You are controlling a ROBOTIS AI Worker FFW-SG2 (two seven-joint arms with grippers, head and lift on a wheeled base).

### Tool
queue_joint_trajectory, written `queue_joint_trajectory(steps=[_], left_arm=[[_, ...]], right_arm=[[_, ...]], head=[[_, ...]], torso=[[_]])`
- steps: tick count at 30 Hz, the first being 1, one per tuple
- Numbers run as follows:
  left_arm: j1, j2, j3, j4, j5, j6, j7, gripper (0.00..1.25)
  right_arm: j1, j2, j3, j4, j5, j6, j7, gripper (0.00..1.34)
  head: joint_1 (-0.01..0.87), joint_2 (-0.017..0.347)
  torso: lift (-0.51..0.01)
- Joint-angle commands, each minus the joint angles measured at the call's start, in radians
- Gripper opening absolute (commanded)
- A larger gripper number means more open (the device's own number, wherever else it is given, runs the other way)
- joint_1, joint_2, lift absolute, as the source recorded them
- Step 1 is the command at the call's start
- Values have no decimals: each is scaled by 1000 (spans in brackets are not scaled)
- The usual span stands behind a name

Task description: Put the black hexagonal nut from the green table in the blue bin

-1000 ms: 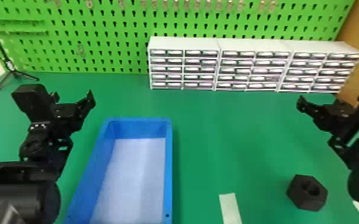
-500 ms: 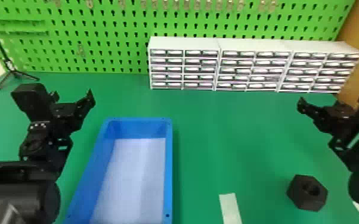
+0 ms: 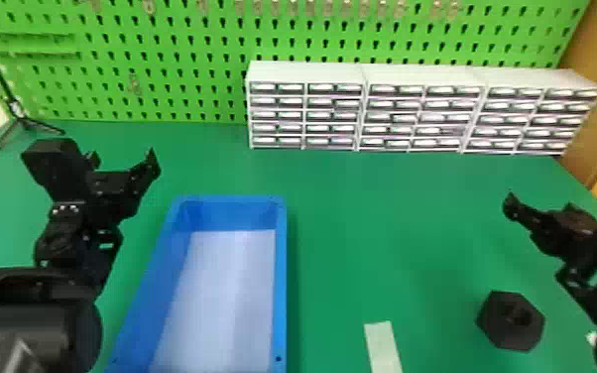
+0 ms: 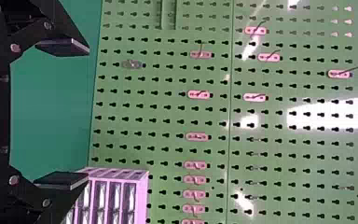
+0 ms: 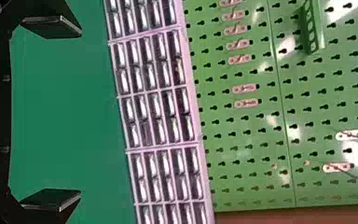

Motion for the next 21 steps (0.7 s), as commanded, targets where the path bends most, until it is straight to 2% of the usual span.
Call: queue_joint_trajectory(steps=[1, 7, 12, 14, 17, 21], left_arm=[[0, 0, -1, 2, -2, 0, 0, 934], [0, 0, -1, 2, 0, 0, 0, 934], [0, 0, -1, 2, -2, 0, 0, 934], [2, 0, 1, 2, -2, 0, 0, 934], [3, 0, 2, 2, 0, -2, 0, 934], [5, 2, 5, 2, 0, -2, 0, 934]], right_arm=[[43, 23, -35, -63, 9, 76, 3, 1243], [66, 13, -50, -124, 58, 211, 58, 1243], [69, 0, -82, -190, 180, 329, 199, 1241], [75, 2, -95, -220, 210, 362, 230, 1244], [91, -29, -105, -255, 204, 420, 270, 1244], [104, -81, -102, -275, 236, 475, 345, 1243]], head=[[686, 28], [686, 28], [686, 28], [686, 28], [686, 28], [686, 28]], torso=[[-96], [-96], [-96], [-96], [-96], [-96]])
